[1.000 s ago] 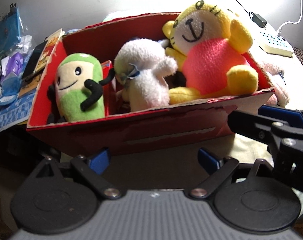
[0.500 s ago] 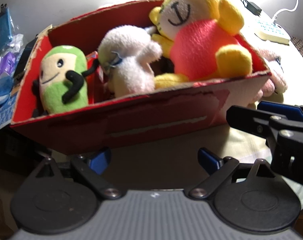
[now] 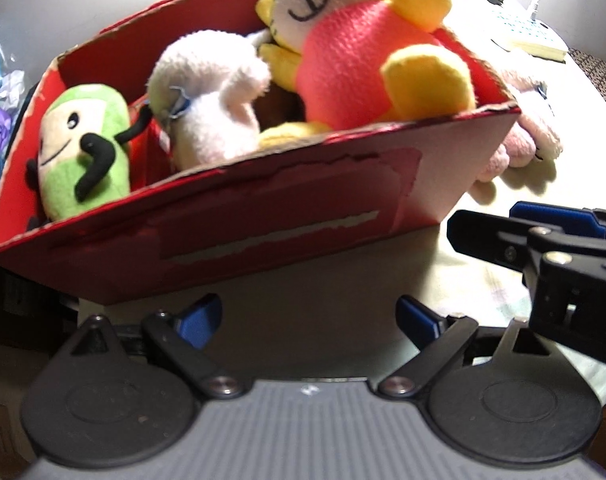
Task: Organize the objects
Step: 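Move the right gripper back toward the pink bear and remaining white bunny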
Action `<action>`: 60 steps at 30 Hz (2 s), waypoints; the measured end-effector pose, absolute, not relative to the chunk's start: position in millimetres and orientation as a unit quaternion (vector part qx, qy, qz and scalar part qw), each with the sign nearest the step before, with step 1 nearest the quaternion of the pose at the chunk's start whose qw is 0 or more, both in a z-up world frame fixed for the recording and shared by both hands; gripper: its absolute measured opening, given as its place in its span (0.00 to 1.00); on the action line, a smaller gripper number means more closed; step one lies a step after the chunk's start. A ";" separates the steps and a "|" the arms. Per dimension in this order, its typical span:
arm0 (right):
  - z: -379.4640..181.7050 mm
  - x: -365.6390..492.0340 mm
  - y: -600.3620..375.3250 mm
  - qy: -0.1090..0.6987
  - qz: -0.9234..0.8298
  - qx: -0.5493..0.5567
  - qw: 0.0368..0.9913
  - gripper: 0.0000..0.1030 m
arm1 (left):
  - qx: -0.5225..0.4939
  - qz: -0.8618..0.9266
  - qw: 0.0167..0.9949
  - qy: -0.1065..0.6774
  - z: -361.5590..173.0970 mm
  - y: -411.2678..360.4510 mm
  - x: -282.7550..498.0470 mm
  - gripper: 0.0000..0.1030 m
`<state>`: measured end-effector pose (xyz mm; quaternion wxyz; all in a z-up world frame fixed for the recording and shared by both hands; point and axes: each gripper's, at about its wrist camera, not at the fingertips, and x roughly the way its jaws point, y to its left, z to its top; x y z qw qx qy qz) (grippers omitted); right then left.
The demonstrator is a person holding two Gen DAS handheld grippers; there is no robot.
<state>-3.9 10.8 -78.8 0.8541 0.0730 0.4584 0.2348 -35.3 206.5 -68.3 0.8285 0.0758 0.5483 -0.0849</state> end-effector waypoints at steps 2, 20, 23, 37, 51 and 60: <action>-79.8 -3.0 6.7 0.461 0.231 0.077 0.853 0.50 | 0.078 -0.088 0.828 0.549 -68.7 203.3 -35.9 0.91; -86.3 2.7 -23.5 0.468 0.215 0.093 0.852 0.50 | 0.093 -0.105 0.824 0.549 -75.9 165.1 -36.4 0.91; -88.8 5.7 -29.0 0.471 0.213 0.094 0.851 0.50 | 0.094 -0.107 0.822 0.551 -77.8 158.5 -35.7 0.91; -99.9 21.1 -71.4 0.483 0.207 0.101 0.845 0.50 | 0.102 -0.124 0.813 0.559 -82.7 118.3 -37.8 0.91; -108.3 33.5 -126.8 0.490 0.202 0.121 0.840 0.50 | 0.115 -0.130 0.814 0.554 -82.2 60.5 -46.5 0.91; -114.9 37.1 -153.1 0.492 0.208 0.129 0.835 0.50 | 0.106 -0.131 0.817 0.552 -79.6 36.7 -50.3 0.92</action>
